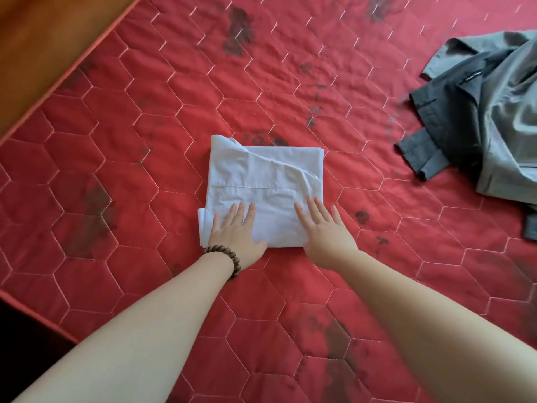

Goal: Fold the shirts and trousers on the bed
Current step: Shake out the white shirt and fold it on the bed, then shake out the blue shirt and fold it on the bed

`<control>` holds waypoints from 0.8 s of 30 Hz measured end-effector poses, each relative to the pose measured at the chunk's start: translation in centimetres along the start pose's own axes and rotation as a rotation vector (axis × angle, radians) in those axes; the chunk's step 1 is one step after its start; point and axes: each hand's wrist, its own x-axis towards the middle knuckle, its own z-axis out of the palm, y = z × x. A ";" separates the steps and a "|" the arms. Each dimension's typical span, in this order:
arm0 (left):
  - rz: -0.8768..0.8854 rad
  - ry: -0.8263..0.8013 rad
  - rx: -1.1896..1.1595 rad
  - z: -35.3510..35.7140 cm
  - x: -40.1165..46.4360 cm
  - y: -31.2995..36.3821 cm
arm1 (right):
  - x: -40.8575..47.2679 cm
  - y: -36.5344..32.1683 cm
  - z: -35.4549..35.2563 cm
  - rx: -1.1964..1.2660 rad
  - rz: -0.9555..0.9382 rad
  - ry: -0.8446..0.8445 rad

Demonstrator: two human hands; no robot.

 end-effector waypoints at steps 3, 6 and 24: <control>0.020 0.069 -0.060 -2.3 -2.7 2.3 | -3.3 0.4 -2.7 0.042 0.027 0.104; 0.042 0.141 -0.080 -5.4 -6.5 5.0 | -8.2 0.4 -5.8 0.059 0.094 0.187; 0.451 0.167 -0.014 -11.7 -25.8 23.5 | -41.2 5.2 -12.3 0.337 0.823 0.337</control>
